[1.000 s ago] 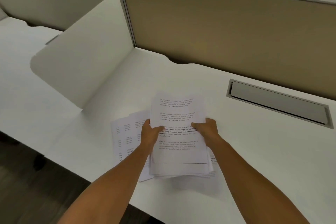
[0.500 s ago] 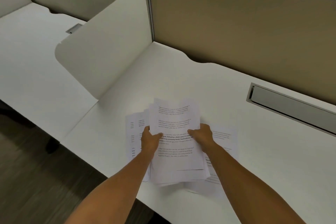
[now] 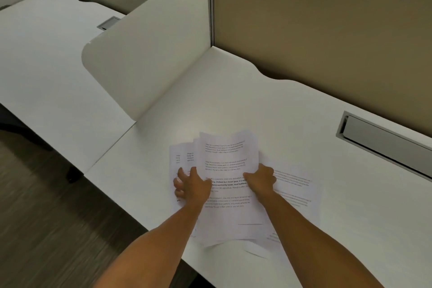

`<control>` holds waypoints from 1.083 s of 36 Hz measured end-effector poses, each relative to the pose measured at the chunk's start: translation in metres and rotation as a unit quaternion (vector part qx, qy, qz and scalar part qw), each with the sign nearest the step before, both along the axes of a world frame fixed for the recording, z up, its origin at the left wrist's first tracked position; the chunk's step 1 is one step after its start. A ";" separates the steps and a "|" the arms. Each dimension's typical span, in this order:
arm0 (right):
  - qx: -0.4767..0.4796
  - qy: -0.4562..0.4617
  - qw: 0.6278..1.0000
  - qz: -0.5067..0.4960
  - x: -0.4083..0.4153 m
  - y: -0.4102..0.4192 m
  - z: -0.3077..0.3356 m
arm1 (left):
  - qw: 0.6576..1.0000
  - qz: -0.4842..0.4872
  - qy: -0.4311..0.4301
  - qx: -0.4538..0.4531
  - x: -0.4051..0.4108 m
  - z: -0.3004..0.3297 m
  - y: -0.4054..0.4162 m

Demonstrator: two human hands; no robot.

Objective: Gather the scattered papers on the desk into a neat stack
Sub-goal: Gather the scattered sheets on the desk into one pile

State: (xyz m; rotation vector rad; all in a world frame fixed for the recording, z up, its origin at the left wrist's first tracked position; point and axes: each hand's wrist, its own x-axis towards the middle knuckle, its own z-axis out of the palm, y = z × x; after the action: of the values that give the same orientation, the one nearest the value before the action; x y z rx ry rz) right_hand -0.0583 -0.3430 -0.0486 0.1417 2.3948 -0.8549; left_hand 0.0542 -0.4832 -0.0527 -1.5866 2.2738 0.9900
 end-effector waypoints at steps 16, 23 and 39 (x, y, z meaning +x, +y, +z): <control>-0.056 -0.011 0.998 0.008 0.002 0.000 -0.003 | 0.999 0.046 0.000 0.014 0.002 -0.017 -0.010; -0.079 -0.013 0.997 0.004 0.003 -0.004 -0.005 | 0.998 0.059 0.026 0.012 0.006 -0.017 -0.015; -0.102 -0.026 0.994 0.012 0.010 -0.007 -0.013 | 0.963 0.170 0.149 0.147 0.014 -0.010 -0.044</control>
State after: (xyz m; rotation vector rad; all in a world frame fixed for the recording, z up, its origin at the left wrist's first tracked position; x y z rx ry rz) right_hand -0.0485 -0.3499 -0.0614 0.0544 2.2422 -1.0641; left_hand 0.0683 -0.5275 -0.0628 -1.8288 1.9273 1.6687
